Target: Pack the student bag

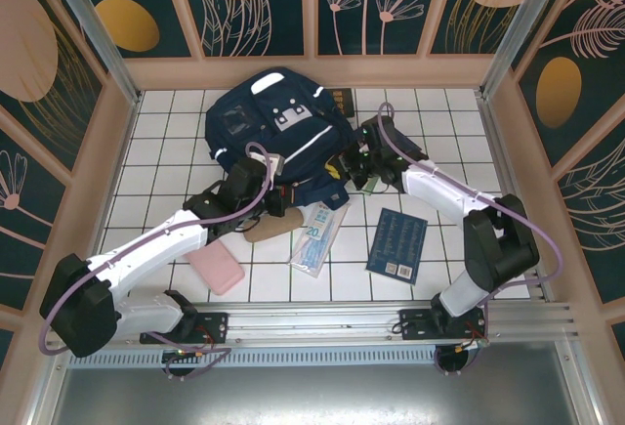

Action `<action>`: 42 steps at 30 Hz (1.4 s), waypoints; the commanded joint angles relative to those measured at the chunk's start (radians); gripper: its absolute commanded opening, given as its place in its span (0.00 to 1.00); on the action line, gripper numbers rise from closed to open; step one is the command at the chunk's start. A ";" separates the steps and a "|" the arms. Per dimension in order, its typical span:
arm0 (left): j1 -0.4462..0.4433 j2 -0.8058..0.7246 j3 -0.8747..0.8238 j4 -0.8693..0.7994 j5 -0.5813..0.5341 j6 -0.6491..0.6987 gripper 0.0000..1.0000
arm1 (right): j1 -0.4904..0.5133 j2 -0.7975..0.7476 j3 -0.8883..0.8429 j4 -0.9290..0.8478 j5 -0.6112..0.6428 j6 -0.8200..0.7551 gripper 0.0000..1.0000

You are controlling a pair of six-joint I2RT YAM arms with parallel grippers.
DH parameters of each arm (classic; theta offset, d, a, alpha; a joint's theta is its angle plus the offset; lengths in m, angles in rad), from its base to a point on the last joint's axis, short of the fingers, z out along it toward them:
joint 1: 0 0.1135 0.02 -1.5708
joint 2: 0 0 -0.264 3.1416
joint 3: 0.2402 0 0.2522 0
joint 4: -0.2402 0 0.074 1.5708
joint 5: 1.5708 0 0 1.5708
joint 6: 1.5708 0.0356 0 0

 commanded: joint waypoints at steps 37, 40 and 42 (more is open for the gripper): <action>0.311 0.168 -0.032 0.047 -0.006 -0.048 0.00 | -0.194 -0.140 0.006 -0.051 -0.122 -0.229 0.00; 0.336 0.188 -0.020 0.046 -0.025 -0.047 0.00 | -0.198 -0.145 0.005 -0.055 -0.126 -0.234 0.00; 0.350 0.199 -0.015 0.048 -0.033 -0.042 0.00 | -0.200 -0.149 0.001 -0.054 -0.131 -0.238 0.00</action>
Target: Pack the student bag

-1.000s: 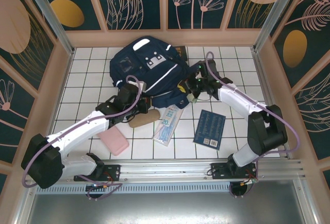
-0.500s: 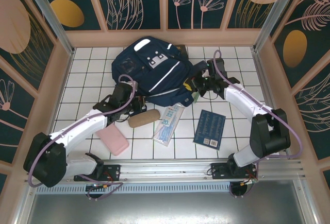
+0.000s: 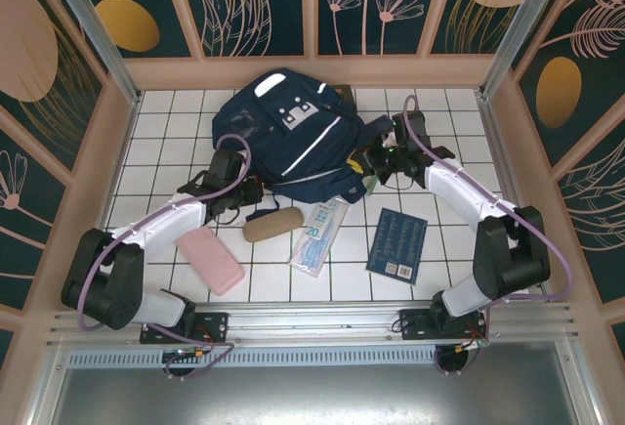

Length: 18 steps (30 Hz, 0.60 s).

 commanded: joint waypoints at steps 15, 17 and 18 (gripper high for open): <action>0.130 0.044 0.032 0.003 -0.124 0.013 0.00 | -0.048 -0.078 -0.018 0.062 -0.035 -0.032 0.00; 0.133 0.046 0.035 -0.001 -0.137 0.013 0.00 | -0.044 -0.072 -0.020 0.066 -0.040 -0.030 0.00; 0.133 0.048 0.039 -0.004 -0.140 0.013 0.00 | -0.043 -0.070 -0.021 0.068 -0.040 -0.030 0.00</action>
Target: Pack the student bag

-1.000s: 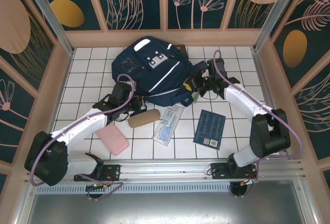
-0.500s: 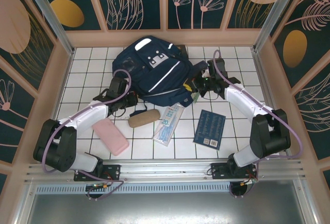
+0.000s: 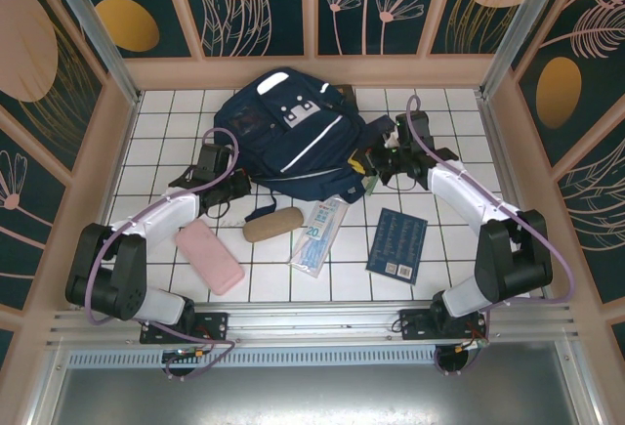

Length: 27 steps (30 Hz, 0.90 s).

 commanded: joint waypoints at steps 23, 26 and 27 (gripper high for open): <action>-0.004 -0.173 0.175 -0.288 -0.053 0.228 0.55 | 0.068 0.011 -0.027 0.005 0.109 -0.206 0.26; -0.108 -0.125 0.248 -0.302 -0.121 0.249 0.56 | 0.065 -0.007 -0.075 0.024 0.159 -0.204 0.58; -0.140 -0.101 0.275 -0.306 -0.130 0.254 0.55 | 0.064 -0.023 -0.089 0.028 0.186 -0.211 0.61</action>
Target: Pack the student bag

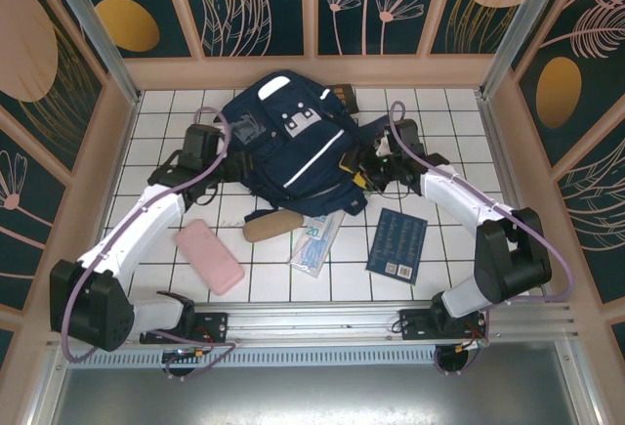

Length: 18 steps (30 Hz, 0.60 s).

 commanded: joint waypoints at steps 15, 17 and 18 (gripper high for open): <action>-0.375 0.515 0.480 -0.179 -0.070 0.182 0.60 | -0.057 -0.368 -0.131 -0.071 0.575 -0.089 0.68; -0.375 0.558 0.512 -0.180 -0.072 0.186 0.61 | -0.058 -0.367 -0.144 -0.065 0.554 -0.093 0.67; -0.376 0.580 0.532 -0.186 -0.068 0.190 0.61 | -0.058 -0.366 -0.153 -0.061 0.525 -0.090 0.67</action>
